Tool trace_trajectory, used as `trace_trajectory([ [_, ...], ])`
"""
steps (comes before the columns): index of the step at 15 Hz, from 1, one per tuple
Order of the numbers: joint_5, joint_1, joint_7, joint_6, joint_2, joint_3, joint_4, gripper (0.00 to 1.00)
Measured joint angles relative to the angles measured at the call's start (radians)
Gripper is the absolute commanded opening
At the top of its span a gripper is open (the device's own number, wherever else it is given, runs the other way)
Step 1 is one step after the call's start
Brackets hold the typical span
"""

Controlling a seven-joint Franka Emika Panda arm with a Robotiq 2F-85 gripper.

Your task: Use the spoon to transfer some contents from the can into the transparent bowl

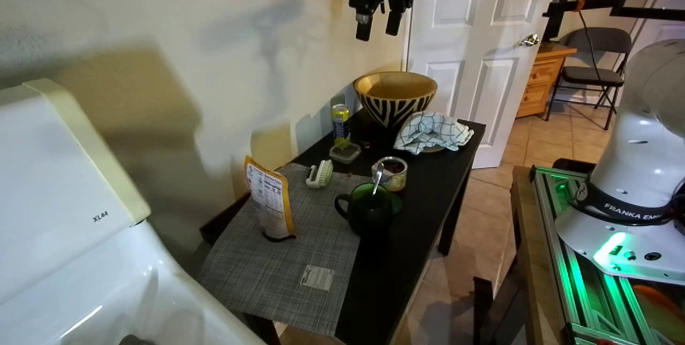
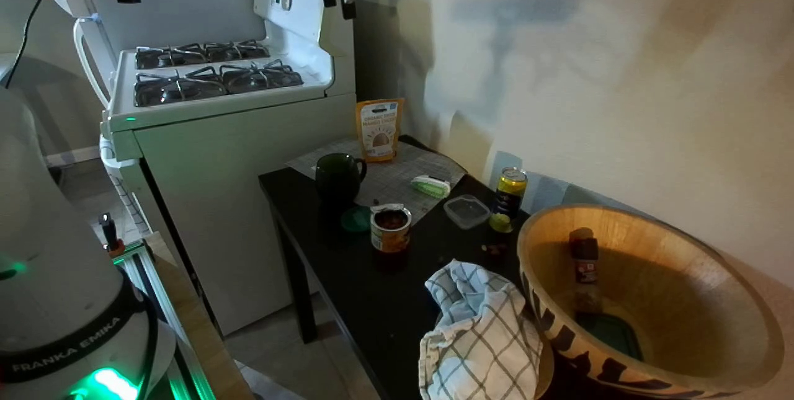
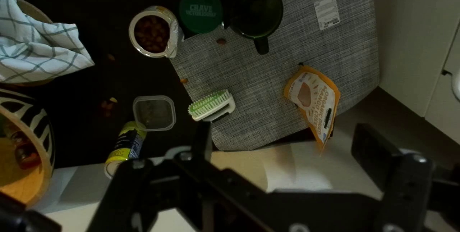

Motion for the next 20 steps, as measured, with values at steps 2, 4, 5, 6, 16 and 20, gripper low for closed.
trace_trajectory([
  [2, 0.0, 0.0, 0.0, 0.0, 0.0, 0.0, 0.0, 1.0],
  [4, 0.0, 0.0, 0.0, 0.0, 0.0, 0.0, 0.0, 1.0],
  [5, 0.0, 0.0, 0.0, 0.0, 0.0, 0.0, 0.0, 1.0],
  [6, -0.001, 0.0, 0.0, 0.0, 0.001, -0.001, 0.0, 1.0],
  [16, 0.193, -0.008, -0.167, 0.091, 0.259, -0.121, -0.076, 1.0],
  [20, 0.245, -0.008, -0.25, 0.092, 0.305, -0.146, -0.102, 1.0],
])
